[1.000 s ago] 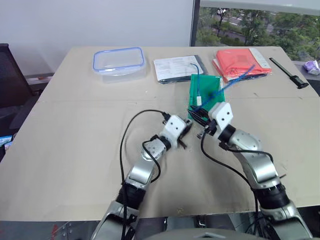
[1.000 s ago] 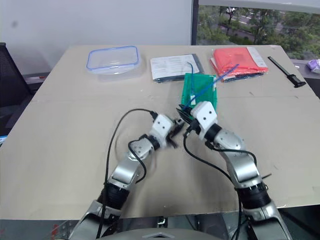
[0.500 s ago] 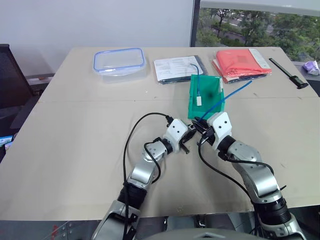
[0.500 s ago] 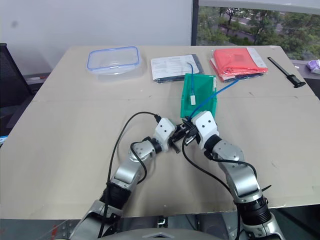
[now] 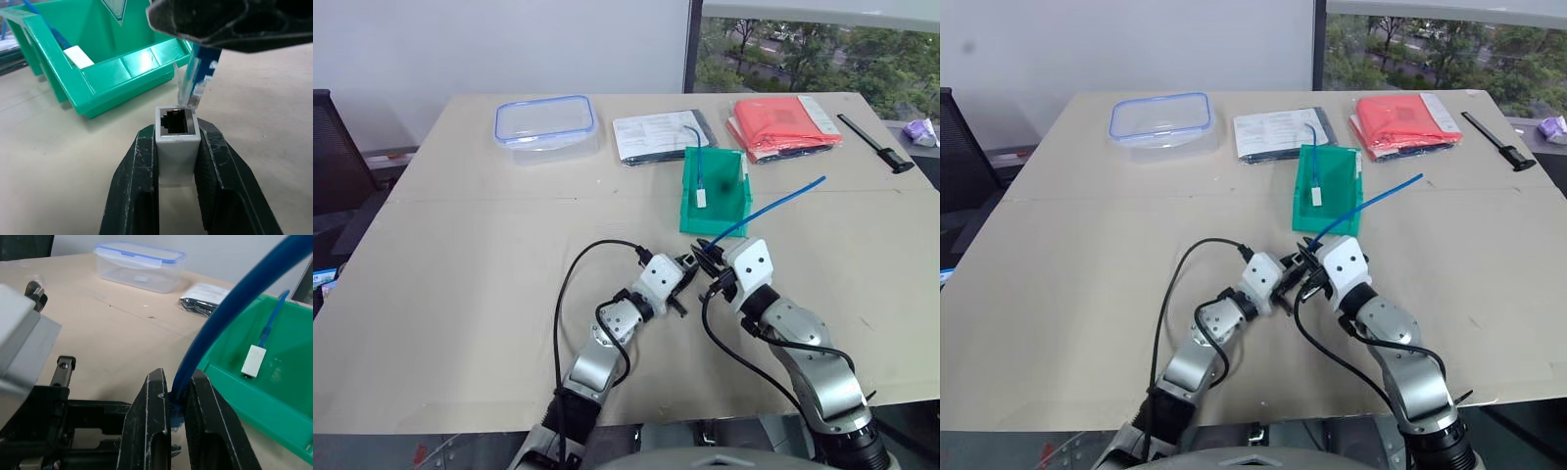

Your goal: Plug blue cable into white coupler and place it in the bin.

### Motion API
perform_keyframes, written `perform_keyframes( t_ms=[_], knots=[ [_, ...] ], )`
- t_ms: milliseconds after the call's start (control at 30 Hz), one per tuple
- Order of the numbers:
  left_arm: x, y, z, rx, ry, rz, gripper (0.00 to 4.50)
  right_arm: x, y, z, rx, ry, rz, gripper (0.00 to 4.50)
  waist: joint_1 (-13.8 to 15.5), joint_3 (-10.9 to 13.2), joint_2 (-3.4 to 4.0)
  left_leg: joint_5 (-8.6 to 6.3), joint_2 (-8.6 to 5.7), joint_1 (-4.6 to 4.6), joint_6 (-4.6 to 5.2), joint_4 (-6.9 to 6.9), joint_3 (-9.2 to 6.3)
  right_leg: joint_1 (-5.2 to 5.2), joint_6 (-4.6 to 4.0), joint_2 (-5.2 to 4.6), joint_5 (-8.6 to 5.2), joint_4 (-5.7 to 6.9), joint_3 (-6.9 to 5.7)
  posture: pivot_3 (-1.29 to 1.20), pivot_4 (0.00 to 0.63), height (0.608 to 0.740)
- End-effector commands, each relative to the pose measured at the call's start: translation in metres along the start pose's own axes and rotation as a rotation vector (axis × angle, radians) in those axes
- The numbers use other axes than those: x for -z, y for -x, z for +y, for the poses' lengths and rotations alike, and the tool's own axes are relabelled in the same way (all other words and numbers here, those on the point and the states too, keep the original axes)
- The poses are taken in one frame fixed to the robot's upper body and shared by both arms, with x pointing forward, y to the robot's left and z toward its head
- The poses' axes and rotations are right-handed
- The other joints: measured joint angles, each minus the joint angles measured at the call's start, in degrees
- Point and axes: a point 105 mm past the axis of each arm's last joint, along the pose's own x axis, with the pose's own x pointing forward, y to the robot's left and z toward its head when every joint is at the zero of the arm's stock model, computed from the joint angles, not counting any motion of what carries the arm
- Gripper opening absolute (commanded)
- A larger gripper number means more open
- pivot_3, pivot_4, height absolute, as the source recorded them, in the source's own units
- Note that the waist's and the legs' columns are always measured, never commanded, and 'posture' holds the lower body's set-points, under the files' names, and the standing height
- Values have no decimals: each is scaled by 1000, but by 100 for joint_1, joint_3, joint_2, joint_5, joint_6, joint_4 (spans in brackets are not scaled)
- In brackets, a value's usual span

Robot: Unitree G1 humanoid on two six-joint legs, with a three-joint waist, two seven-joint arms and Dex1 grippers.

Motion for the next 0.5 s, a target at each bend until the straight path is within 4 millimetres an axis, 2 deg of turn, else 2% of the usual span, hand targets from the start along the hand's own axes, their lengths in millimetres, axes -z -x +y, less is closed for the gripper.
perform_keyframes(
  t_ms=[33,333,500],
  knots=[
    [21,8,-15,17,31,92,402,-13,2,7,-15,30,-53,0,-2,0,0,0,0,0,0,0,0,0,-1,0,0,0,0,0,150,737],
    [24,19,-23,24,30,124,402,-12,3,14,-51,57,-41,0,-4,-3,2,-1,2,1,0,-2,0,-1,-3,0,-3,-1,-2,0,150,737],
    [22,19,-25,17,23,134,402,-1,2,20,-83,36,13,0,-5,-3,2,-1,1,0,0,-2,0,-1,-6,-1,-5,-1,-2,0,150,737]
  ],
)
